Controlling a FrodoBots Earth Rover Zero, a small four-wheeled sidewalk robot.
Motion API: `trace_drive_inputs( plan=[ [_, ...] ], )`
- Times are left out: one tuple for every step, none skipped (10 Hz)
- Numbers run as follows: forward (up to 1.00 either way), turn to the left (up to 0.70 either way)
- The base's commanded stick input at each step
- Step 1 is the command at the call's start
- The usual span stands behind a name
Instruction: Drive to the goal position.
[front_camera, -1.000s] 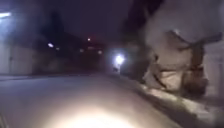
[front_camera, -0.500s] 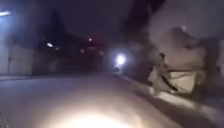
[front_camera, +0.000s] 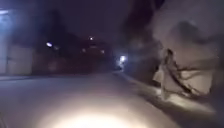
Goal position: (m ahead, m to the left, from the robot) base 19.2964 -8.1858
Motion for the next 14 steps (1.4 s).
trace_drive_inputs(
  plan=[
    [0.7, 0.0],
    [0.7, 0.0],
    [0.7, 0.0],
    [0.7, 0.0],
    [0.7, 0.0],
    [0.7, 0.0],
    [0.7, 0.0],
    [0.7, 0.0],
    [0.7, 0.0],
    [0.7, 0.0],
    [0.7, 0.0],
    [0.7, 0.0],
    [0.7, 0.0],
    [0.7, 0.0]
  ],
)
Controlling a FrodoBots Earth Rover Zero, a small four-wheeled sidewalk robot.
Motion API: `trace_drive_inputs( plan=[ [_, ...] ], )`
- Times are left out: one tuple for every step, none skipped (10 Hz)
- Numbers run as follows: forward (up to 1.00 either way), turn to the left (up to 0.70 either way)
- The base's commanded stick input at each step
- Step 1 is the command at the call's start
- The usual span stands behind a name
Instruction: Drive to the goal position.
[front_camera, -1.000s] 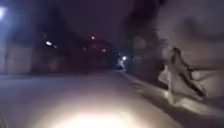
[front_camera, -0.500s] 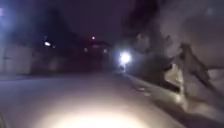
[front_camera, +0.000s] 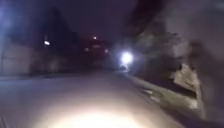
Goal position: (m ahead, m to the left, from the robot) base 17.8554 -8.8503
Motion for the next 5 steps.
trace_drive_inputs(
  plan=[
    [0.7, 0.0],
    [0.7, 0.0],
    [0.7, 0.0],
    [0.7, 0.0],
    [0.7, 0.0]
  ],
)
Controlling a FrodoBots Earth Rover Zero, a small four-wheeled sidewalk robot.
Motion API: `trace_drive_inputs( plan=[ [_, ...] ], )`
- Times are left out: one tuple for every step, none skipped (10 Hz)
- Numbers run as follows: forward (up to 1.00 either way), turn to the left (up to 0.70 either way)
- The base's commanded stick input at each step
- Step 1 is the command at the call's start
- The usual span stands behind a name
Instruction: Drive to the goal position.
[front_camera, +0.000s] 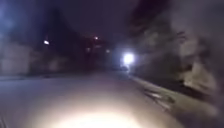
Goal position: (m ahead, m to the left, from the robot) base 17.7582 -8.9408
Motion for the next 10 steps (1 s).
trace_drive_inputs(
  plan=[
    [0.7, 0.0],
    [0.7, 0.0],
    [0.7, 0.0],
    [0.7, 0.0],
    [0.7, 0.0],
    [0.7, 0.0],
    [0.7, 0.0],
    [0.7, 0.0],
    [0.7, 0.0],
    [0.7, 0.0]
  ],
)
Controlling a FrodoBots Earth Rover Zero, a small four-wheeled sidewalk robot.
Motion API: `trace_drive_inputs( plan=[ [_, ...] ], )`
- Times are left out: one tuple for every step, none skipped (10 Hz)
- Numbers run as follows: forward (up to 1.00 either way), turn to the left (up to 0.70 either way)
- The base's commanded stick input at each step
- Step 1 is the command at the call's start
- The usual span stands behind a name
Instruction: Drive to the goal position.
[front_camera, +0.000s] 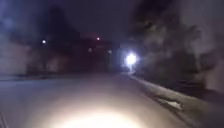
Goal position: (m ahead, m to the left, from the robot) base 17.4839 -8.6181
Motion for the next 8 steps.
trace_drive_inputs(
  plan=[
    [0.7, 0.0],
    [0.7, 0.0],
    [0.7, 0.0],
    [0.7, 0.0],
    [0.7, 0.0],
    [0.7, 0.0],
    [0.7, 0.0],
    [0.7, 0.0]
  ],
)
